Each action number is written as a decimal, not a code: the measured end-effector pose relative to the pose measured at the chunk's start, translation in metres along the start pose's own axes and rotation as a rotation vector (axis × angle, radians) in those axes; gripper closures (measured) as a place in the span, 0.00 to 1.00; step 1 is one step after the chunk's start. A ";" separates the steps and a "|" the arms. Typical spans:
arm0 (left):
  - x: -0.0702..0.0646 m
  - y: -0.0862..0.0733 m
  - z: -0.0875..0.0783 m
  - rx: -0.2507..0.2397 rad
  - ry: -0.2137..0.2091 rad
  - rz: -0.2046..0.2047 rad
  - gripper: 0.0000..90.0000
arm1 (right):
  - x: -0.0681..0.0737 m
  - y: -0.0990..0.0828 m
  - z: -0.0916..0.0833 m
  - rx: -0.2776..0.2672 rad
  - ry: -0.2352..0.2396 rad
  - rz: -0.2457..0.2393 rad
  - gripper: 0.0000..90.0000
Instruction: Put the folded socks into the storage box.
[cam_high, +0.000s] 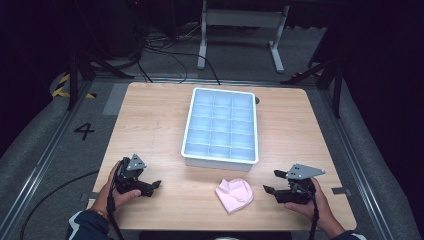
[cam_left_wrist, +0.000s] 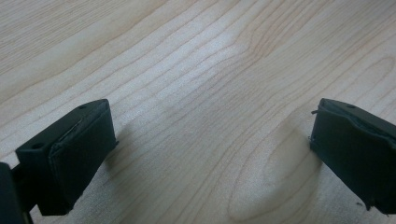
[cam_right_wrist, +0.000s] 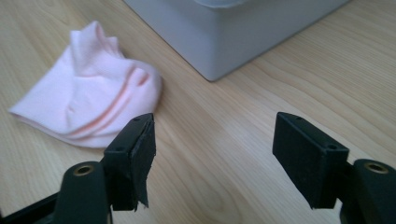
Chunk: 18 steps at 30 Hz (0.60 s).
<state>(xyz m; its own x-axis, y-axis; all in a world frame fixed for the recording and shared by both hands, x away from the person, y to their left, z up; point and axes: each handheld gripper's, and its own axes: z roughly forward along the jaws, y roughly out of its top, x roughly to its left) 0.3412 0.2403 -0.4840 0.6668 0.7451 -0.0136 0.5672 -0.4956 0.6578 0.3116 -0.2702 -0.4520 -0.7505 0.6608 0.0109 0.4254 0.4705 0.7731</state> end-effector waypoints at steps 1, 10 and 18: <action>0.000 0.000 0.000 0.001 0.003 0.001 0.00 | 0.005 0.002 0.003 0.000 0.010 -0.006 0.36; 0.000 0.000 0.000 0.001 0.001 0.000 0.00 | 0.033 0.019 0.022 -0.001 0.069 -0.063 0.36; 0.000 0.000 0.000 0.000 0.002 0.000 0.00 | 0.046 0.026 0.035 0.006 0.098 -0.066 0.36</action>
<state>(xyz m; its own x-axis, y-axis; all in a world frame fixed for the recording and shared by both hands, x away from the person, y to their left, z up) 0.3412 0.2404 -0.4839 0.6663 0.7456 -0.0120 0.5667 -0.4958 0.6580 0.3057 -0.2072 -0.4536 -0.8227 0.5681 0.0221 0.3762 0.5149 0.7703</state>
